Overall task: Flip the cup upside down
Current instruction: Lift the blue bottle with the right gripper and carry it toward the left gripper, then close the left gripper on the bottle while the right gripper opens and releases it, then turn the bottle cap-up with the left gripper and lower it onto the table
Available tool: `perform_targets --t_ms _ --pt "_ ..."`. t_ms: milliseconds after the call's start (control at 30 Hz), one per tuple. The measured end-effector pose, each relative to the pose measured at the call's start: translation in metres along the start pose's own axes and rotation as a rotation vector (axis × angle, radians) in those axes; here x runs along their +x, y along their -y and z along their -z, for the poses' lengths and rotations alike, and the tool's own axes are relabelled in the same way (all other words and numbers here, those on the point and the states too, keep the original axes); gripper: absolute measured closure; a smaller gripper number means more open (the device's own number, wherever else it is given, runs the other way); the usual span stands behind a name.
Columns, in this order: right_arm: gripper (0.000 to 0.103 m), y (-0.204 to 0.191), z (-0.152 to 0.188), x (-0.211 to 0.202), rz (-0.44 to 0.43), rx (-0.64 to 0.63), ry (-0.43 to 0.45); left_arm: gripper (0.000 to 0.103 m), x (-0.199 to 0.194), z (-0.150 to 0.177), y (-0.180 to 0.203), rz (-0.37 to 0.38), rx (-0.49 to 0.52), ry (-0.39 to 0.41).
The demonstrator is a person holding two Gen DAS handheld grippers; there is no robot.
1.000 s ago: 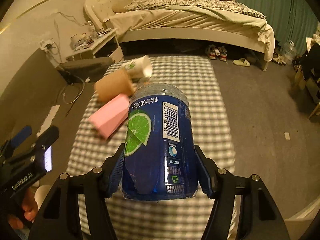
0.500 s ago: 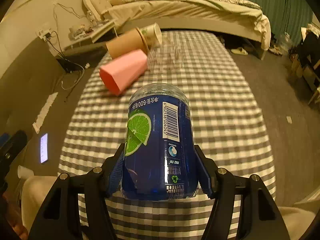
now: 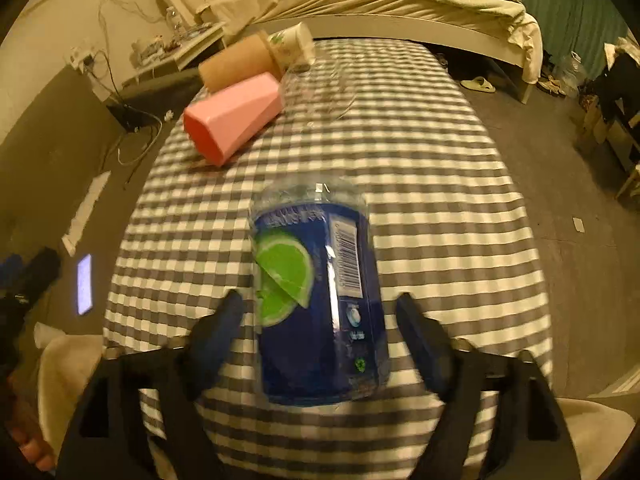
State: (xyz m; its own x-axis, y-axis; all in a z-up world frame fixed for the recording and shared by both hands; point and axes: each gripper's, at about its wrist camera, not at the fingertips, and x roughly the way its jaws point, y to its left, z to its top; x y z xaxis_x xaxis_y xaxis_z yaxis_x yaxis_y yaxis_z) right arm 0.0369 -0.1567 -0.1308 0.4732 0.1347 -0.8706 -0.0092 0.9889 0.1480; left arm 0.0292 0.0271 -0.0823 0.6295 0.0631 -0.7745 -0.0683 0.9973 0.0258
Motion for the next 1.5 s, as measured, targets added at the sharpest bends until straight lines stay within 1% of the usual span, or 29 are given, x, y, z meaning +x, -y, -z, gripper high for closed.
perform_targets --t_ms 67,100,133,267,300,367,433,600,667,767,900,1067,1133,1200,1267,1300,1333,1367,1400,1500 --pt "0.015 0.011 -0.006 -0.017 -0.025 0.015 0.028 0.000 0.000 -0.004 0.009 0.016 -0.001 -0.009" --pt "0.011 0.017 -0.009 -0.025 -0.028 0.017 0.038 0.000 0.000 -0.006 0.015 0.025 -0.001 -0.016" --pt "0.009 0.023 -0.013 -0.033 -0.023 0.015 0.048 0.000 0.000 -0.009 0.023 0.034 0.001 -0.023" --pt "0.005 0.049 -0.028 -0.057 0.036 -0.008 0.060 0.000 -0.002 -0.019 0.054 0.070 0.020 -0.047" --pt "0.004 0.056 -0.031 -0.061 0.049 -0.014 0.060 0.000 -0.002 -0.021 0.059 0.080 0.023 -0.051" --pt "0.000 0.068 -0.034 -0.067 0.067 -0.025 0.063 0.000 -0.002 -0.028 0.074 0.124 0.022 -0.059" --pt "0.000 0.079 -0.036 -0.070 0.083 -0.035 0.066 0.000 0.000 -0.033 0.086 0.135 0.024 -0.068" --pt "0.000 0.110 -0.036 -0.064 0.109 -0.026 0.062 0.000 0.017 -0.040 0.117 0.110 0.080 -0.124" --pt "0.000 0.119 -0.035 -0.059 0.109 -0.004 0.060 0.000 0.028 -0.042 0.131 0.097 0.108 -0.163" --pt "0.000 0.133 -0.033 -0.051 0.102 0.025 0.049 0.000 0.046 -0.042 0.148 0.111 0.140 -0.215" --pt "0.000 0.150 -0.032 -0.043 0.098 0.068 0.037 0.000 0.071 -0.041 0.166 0.109 0.185 -0.290" --pt "0.000 0.158 -0.031 -0.035 0.088 0.092 0.031 0.000 0.100 -0.038 0.171 0.127 0.180 -0.399" --pt "0.000 0.157 -0.031 -0.033 0.086 0.098 0.035 0.000 0.108 -0.039 0.169 0.118 0.180 -0.444" --pt "0.000 0.157 -0.031 -0.030 0.082 0.104 0.033 0.001 0.112 -0.039 0.167 0.115 0.186 -0.471" --pt "0.000 0.155 -0.031 -0.029 0.081 0.103 0.031 0.004 0.116 -0.038 0.163 0.137 0.181 -0.509" --pt "0.000 0.155 -0.031 -0.028 0.079 0.102 0.034 0.013 0.118 -0.038 0.161 0.157 0.175 -0.532" --pt "0.000 0.154 -0.031 -0.028 0.077 0.103 0.036 0.028 0.120 -0.038 0.160 0.171 0.170 -0.551" --pt "0.000 0.154 -0.032 -0.028 0.075 0.103 0.038 0.028 0.122 -0.038 0.160 0.176 0.169 -0.573" --pt "0.000 0.154 -0.032 -0.029 0.075 0.105 0.041 0.028 0.121 -0.039 0.159 0.177 0.171 -0.574" --pt "0.000 0.153 -0.032 -0.033 0.077 0.109 0.053 0.028 0.116 -0.043 0.160 0.188 0.187 -0.557"
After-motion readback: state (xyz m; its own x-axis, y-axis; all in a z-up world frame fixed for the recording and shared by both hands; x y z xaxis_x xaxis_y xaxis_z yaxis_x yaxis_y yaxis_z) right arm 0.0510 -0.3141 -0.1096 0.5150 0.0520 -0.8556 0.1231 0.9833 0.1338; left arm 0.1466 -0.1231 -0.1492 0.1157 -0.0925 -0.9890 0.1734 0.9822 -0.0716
